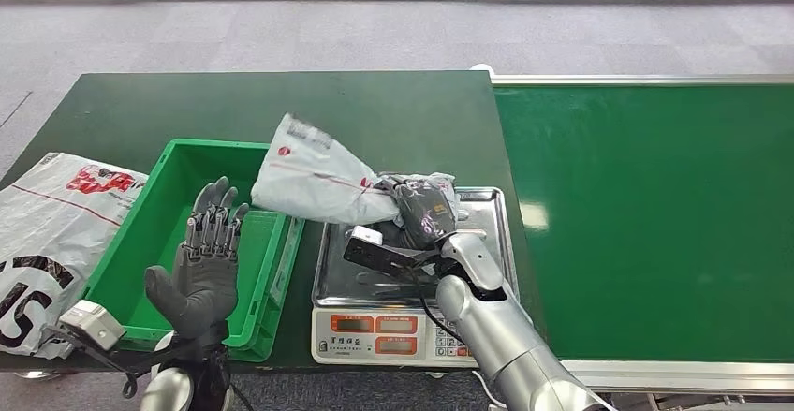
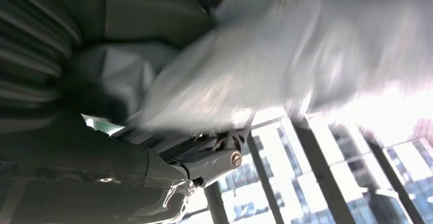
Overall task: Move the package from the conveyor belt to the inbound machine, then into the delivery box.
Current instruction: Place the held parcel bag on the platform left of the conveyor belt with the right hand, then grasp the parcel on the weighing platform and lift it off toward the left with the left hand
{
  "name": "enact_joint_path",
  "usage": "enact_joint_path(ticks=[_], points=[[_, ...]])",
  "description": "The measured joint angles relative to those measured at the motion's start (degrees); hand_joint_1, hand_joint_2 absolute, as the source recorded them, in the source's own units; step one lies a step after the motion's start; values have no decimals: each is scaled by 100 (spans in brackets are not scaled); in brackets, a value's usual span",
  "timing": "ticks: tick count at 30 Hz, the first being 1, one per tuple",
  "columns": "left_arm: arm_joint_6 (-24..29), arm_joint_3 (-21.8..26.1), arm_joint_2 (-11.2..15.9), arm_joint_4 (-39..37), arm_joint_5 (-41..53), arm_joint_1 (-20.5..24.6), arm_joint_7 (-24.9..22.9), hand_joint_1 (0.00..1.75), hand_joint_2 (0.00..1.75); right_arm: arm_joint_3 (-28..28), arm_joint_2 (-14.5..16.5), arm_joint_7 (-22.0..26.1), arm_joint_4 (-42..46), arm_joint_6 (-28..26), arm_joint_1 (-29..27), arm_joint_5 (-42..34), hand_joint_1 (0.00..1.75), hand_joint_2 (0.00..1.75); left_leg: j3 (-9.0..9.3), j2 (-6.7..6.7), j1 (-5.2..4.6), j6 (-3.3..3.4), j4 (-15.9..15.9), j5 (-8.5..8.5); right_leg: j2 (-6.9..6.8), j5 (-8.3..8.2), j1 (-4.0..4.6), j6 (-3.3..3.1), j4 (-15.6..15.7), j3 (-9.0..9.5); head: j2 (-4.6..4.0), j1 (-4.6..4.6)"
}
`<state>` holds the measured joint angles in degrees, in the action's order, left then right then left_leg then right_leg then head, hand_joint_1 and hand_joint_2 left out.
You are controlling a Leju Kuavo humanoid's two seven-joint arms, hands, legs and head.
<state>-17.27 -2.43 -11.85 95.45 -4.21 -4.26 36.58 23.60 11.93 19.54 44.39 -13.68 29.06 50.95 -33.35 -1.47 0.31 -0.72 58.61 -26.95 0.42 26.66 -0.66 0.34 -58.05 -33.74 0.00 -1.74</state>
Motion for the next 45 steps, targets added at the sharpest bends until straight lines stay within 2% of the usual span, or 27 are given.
enact_joint_path(ticks=[7, 17, 20, 26, 30, 36, 45], points=[[44, 31, -22, 243, 33, -202, 3, 0, 0, 57, -135, -46, 591, 372, -248, -641, 0, 175, -2, 2, -1, -1, 0, -2, 0, 1, -1, -2, 0, -3, 0, -1], [197, 74, -64, 504, 69, -480, 56, 0, 0, 57, -388, 102, 1492, 511, -655, -1086, 0, 175, -2, 2, 1, -4, 0, -3, 0, 2, 1, -3, 0, -5, 0, -1], [516, 115, -120, 668, 296, -605, 7, 0, 0, 49, -488, 138, 2006, 527, -954, -1302, 0, 175, -3, 1, 1, -6, 0, -5, 0, 4, 1, -4, 0, -7, 0, -1], [1793, 146, -150, 983, 1725, -693, -262, 0, 0, -116, -591, 441, 3271, 442, -1712, -1864, 0, 175, -6, 2, 0, -10, 0, -10, -1, 8, 1, -6, 1, -12, 0, -1], [2367, 38, -128, 992, 2094, -655, -454, 0, 0, -256, -638, 505, 3930, 427, -2074, -2030, 0, 175, -5, 7, 0, -10, 0, -11, 3, 8, 1, -6, 1, -14, 0, -1], [2821, -276, -45, 892, 2293, -451, -859, 0, 0, -461, -663, 397, 4593, 330, -2479, -1967, 0, 175, -2, 7, 0, -11, 0, -10, 3, 7, 1, -8, 1, -11, 1, -1], [2923, -607, 108, 674, 2117, -255, -990, 0, 0, -660, -664, 335, 4993, 328, -2798, -1791, 0, 175, -2, 10, 1, -11, 0, -10, 8, 7, 1, -8, 1, -12, 0, -1]])
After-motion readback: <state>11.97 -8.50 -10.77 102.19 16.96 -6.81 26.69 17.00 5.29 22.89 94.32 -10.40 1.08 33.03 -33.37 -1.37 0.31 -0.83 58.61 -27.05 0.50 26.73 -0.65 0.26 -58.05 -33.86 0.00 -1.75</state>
